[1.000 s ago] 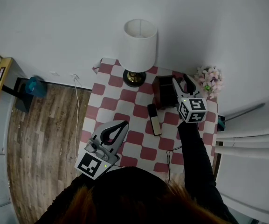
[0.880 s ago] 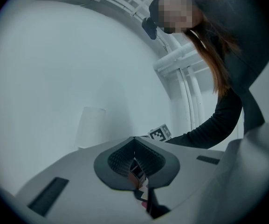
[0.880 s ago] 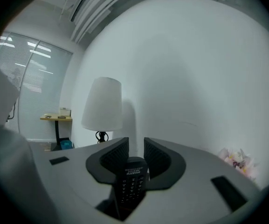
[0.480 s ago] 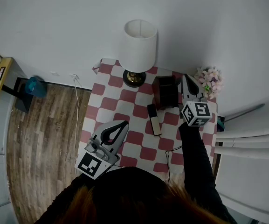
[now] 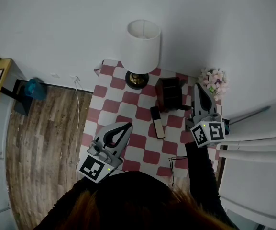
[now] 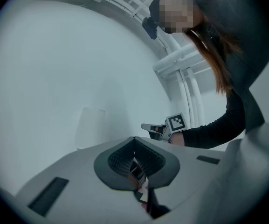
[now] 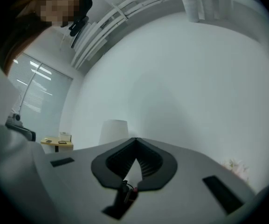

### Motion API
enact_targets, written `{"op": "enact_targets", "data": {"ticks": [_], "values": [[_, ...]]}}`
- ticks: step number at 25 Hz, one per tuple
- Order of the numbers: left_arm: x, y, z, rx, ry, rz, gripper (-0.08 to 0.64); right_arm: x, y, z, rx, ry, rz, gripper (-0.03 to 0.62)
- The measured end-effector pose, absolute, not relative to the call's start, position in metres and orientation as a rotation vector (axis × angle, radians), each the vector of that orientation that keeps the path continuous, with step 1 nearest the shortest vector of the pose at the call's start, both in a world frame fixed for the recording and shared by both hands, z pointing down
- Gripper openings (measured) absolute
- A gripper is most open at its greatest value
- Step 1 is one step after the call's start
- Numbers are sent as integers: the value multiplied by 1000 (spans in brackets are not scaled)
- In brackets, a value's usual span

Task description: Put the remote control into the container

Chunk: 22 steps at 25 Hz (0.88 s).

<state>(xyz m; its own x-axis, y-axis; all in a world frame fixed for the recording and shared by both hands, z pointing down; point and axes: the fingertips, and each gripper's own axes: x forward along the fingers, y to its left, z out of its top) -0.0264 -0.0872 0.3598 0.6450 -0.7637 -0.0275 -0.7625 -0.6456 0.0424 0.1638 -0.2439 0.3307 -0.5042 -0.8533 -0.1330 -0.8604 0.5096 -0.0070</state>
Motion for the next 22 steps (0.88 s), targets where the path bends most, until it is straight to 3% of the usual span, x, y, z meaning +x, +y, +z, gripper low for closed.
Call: {"op": "enact_targets", "data": {"ticks": [9,22], "values": [[-25,-88,356,2841,-1290,-89,9,154,-182,333,-1524,2674,87,15],[-24,-85,358,2860,-1259,-81,8,114,-107,379,-1512,2758,-163,15]]}}
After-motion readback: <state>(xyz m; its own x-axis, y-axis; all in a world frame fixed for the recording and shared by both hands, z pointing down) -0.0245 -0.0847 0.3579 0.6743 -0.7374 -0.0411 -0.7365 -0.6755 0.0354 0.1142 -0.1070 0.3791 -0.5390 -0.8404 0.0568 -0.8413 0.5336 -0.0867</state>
